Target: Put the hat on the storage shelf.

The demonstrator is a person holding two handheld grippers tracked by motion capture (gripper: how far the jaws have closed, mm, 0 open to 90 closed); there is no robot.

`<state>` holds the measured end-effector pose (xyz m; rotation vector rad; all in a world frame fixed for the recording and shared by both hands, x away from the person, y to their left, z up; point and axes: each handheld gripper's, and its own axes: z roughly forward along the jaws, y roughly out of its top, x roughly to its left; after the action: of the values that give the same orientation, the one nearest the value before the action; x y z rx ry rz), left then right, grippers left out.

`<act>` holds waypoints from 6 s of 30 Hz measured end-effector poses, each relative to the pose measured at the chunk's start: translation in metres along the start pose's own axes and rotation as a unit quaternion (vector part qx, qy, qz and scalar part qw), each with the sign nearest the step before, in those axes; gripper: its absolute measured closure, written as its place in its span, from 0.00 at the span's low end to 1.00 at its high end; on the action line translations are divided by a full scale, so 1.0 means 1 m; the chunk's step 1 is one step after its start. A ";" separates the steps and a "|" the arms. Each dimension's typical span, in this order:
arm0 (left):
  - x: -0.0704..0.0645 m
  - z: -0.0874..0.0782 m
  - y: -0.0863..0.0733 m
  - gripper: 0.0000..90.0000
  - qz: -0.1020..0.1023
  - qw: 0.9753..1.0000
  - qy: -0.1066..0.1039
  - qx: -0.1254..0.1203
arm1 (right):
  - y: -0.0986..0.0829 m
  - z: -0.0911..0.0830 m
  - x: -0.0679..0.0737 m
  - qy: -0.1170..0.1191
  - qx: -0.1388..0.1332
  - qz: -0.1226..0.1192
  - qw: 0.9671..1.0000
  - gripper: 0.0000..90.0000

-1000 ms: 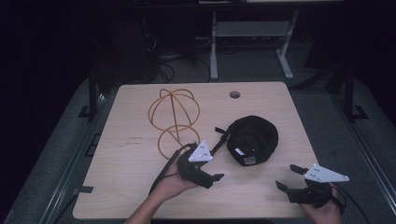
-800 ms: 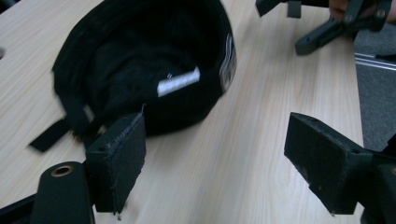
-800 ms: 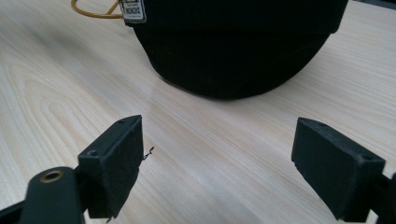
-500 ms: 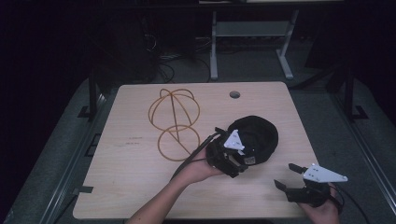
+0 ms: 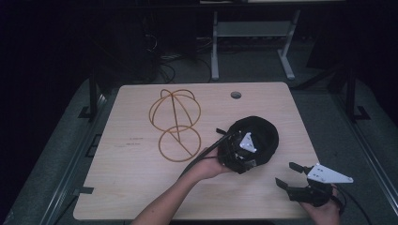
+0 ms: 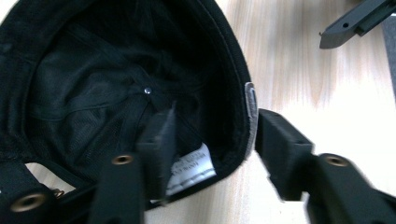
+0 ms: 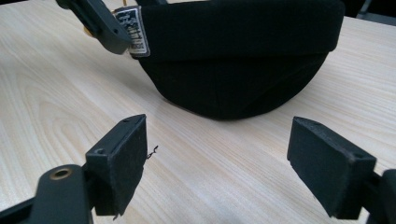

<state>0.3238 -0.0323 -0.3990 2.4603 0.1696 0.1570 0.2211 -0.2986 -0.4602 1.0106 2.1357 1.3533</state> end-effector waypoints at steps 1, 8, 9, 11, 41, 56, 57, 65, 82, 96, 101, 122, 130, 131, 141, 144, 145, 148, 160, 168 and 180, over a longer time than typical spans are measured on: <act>0.000 0.001 0.000 0.63 0.005 1.000 -0.008 -0.001 | 0.000 0.000 0.000 0.000 -0.001 -0.001 1.000 0.22; -0.001 0.000 0.000 0.88 0.017 0.999 -0.029 -0.007 | 0.001 0.002 -0.001 0.008 -0.017 0.008 1.000 0.23; -0.001 -0.001 0.000 0.89 0.020 0.999 -0.031 -0.004 | 0.001 0.002 -0.002 0.010 -0.019 0.010 1.000 0.23; 0.000 -0.002 0.000 0.90 0.021 0.999 -0.034 -0.008 | 0.001 0.002 -0.003 0.022 -0.026 0.019 0.999 0.24; -0.013 -0.050 0.015 0.91 0.045 0.984 -0.139 -0.098 | 0.006 0.009 -0.004 0.064 -0.048 0.059 0.995 0.34; -0.027 -0.048 0.025 0.91 0.084 0.977 -0.169 -0.102 | 0.009 0.015 0.006 0.082 -0.024 0.027 0.996 0.64; -0.027 -0.048 0.025 0.91 0.084 0.977 -0.169 -0.102 | 0.009 0.015 0.006 0.082 -0.024 0.027 0.996 0.64; -0.025 -0.051 0.022 0.91 0.078 0.978 -0.168 -0.101 | 0.013 0.011 0.008 0.084 -0.016 0.028 0.996 0.96; -0.020 -0.081 -0.011 0.59 0.037 0.990 -0.093 -0.101 | 0.027 0.008 0.012 0.074 0.000 0.010 0.997 0.99; -0.024 -0.113 -0.087 0.48 -0.028 0.992 -0.003 -0.122 | 0.051 0.004 0.004 0.068 0.002 -0.014 0.998 0.99; -0.026 -0.115 -0.110 0.47 -0.040 0.992 0.016 -0.116 | 0.068 0.005 0.001 0.069 0.011 -0.026 0.997 1.00; -0.035 -0.102 -0.161 0.45 -0.076 0.988 0.048 -0.129 | 0.150 0.009 -0.004 0.098 0.021 -0.072 0.992 1.00; -0.037 -0.099 -0.163 0.44 -0.069 0.988 0.051 -0.128 | 0.178 0.018 -0.002 0.119 0.015 -0.078 0.990 1.00; -0.037 -0.099 -0.163 0.44 -0.069 0.988 0.051 -0.128 | 0.178 0.018 -0.002 0.119 0.015 -0.078 0.990 1.00; -0.040 -0.097 -0.164 0.43 -0.068 0.988 0.053 -0.129 | 0.210 0.022 0.001 0.136 0.008 -0.083 0.987 1.00; -0.040 -0.096 -0.163 0.42 -0.067 0.988 0.053 -0.128 | 0.222 0.024 0.001 0.142 0.011 -0.083 0.986 1.00; -0.040 -0.096 -0.163 0.42 -0.067 0.988 0.053 -0.128 | 0.225 0.025 0.001 0.145 0.011 -0.082 0.986 1.00; -0.040 -0.095 -0.164 0.42 -0.066 0.988 0.053 -0.128 | 0.238 0.029 0.004 0.148 0.014 -0.088 0.985 1.00; -0.042 -0.093 -0.163 0.42 -0.068 0.988 0.051 -0.131 | 0.274 0.042 0.016 0.169 0.018 -0.100 0.980 1.00; -0.042 -0.093 -0.163 0.42 -0.066 0.988 0.052 -0.131 | 0.296 0.050 0.026 0.177 0.024 -0.118 0.977 1.00; -0.041 -0.093 -0.163 0.42 -0.054 0.989 0.053 -0.127 | 0.340 0.084 0.047 0.190 0.050 -0.133 0.971 1.00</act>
<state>0.2555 0.1441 -0.4312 2.1853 0.3090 0.2461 0.3676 -0.1237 -0.1903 0.4985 2.5313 1.4033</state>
